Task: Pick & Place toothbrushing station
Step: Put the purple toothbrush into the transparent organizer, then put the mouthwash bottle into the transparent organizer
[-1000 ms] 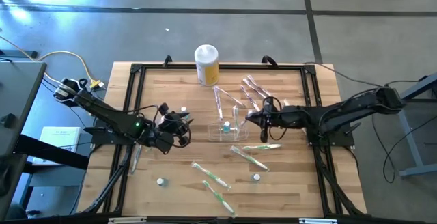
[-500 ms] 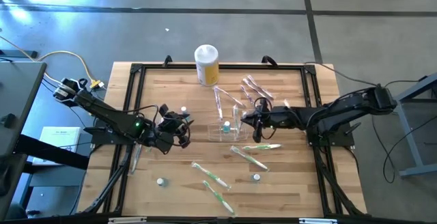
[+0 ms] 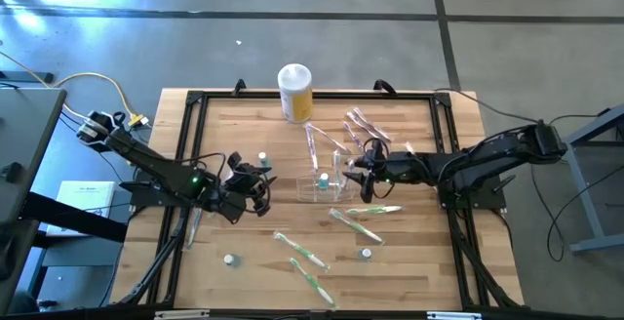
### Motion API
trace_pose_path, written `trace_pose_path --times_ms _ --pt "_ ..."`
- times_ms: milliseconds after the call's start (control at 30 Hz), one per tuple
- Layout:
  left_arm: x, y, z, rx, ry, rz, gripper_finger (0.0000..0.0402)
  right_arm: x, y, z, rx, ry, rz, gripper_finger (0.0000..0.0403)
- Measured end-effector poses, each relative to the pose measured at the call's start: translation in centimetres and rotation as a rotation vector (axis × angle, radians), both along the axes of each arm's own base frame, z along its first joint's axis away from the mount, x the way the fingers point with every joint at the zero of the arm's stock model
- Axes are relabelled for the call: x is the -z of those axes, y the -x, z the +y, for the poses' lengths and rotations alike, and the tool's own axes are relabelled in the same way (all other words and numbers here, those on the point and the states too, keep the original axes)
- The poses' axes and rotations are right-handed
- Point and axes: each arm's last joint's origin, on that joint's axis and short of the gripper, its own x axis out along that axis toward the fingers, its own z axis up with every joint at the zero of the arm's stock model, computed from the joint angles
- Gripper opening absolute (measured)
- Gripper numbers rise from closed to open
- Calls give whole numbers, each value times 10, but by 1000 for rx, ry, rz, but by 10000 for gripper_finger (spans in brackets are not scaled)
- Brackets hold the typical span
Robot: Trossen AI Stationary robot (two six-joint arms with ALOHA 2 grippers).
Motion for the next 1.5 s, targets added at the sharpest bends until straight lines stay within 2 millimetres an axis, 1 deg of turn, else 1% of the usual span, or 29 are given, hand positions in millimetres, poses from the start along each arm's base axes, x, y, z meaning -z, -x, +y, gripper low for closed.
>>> trace_pose_path --times_ms 133,267,467,533,600,733,867,967,1167,1267,1333,1500 --pt "0 1 -1 9 -1 4 129 -9 3 0 33 54 -48 181" --pt "1 1 -2 18 10 8 129 -20 6 5 13 105 -97 190" --pt "1 -3 -8 185 149 35 129 -36 15 19 -31 221 -158 192" --pt "2 -5 -10 246 144 56 129 -42 18 25 -65 249 -193 192" --pt "3 -6 -12 303 100 95 129 -46 21 32 -96 264 -222 192" --pt "4 -8 -9 303 71 115 129 -49 26 44 -150 257 -240 192" --pt "1 -9 5 232 88 104 129 -49 29 56 -197 250 -240 192" --pt "-12 -13 22 141 126 77 129 -48 32 63 -207 246 -240 192" --pt "-35 -15 62 -64 156 171 130 -47 37 76 -226 252 -228 192" --pt "-36 -13 77 -129 154 228 130 -45 39 79 -232 259 -214 192" --pt "-38 -13 84 -156 164 216 134 -45 40 81 -239 259 -214 192" --pt "-37 -13 99 -236 260 181 170 -45 41 85 -255 255 -216 192"
